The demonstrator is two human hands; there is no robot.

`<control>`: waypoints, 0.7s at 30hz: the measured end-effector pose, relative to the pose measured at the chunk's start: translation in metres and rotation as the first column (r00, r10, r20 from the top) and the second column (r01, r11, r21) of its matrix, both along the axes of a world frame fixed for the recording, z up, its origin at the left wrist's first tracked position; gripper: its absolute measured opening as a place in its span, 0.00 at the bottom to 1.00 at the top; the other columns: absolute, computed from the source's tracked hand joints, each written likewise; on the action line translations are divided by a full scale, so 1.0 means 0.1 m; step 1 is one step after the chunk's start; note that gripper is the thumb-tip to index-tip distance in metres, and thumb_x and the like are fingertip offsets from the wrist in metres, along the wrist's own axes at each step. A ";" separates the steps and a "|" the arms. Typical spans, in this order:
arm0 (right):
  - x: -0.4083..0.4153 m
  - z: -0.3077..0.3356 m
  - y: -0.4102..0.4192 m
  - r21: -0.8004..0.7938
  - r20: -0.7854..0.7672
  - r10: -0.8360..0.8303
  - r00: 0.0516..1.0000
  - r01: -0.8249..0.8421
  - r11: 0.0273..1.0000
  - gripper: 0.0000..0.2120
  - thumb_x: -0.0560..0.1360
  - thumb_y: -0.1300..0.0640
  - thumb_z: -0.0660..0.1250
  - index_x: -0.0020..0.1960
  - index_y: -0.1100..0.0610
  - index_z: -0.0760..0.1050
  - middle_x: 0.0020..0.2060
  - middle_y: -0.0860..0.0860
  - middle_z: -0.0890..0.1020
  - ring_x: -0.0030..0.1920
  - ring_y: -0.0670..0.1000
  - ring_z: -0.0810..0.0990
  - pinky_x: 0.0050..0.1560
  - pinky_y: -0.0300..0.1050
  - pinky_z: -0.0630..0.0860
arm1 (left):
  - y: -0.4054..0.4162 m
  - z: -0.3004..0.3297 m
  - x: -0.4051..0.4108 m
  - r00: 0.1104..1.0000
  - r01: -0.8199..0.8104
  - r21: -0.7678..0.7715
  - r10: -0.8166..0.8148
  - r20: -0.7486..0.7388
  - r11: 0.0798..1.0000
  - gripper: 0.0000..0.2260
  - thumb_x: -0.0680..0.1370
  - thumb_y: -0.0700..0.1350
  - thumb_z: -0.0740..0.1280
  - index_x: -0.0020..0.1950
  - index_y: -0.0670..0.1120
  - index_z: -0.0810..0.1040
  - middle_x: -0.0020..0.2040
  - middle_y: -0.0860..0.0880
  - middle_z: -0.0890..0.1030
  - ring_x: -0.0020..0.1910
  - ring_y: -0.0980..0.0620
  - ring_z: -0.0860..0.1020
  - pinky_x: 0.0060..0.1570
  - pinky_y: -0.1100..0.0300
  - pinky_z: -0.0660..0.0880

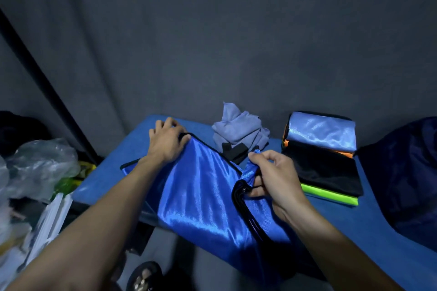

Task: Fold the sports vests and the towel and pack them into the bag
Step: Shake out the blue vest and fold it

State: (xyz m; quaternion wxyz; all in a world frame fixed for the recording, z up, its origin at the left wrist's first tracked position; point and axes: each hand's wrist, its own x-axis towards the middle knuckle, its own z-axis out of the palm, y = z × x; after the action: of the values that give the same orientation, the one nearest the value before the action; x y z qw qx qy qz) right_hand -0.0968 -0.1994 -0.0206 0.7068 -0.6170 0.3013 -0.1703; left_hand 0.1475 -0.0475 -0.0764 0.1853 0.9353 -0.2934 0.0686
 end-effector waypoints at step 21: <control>-0.06 0.24 0.00 -0.095 0.084 -0.097 0.992 0.105 0.990 0.08 0.79 0.60 0.69 0.46 0.62 0.73 0.30 0.56 0.65 0.22 0.50 0.63 0.18 0.40 0.69 | 0.43 -0.16 -0.04 0.995 -0.086 -0.055 0.084 -0.045 0.995 0.10 0.81 0.54 0.64 0.57 0.50 0.76 0.54 0.49 0.74 0.56 0.43 0.72 0.56 0.46 0.69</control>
State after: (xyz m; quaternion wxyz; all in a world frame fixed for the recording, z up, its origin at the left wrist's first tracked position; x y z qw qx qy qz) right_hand -0.1033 -0.1998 0.0029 0.6773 -0.6278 0.2950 -0.2450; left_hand 0.1432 -0.0048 -0.0920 0.2149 0.9426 -0.2473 0.0646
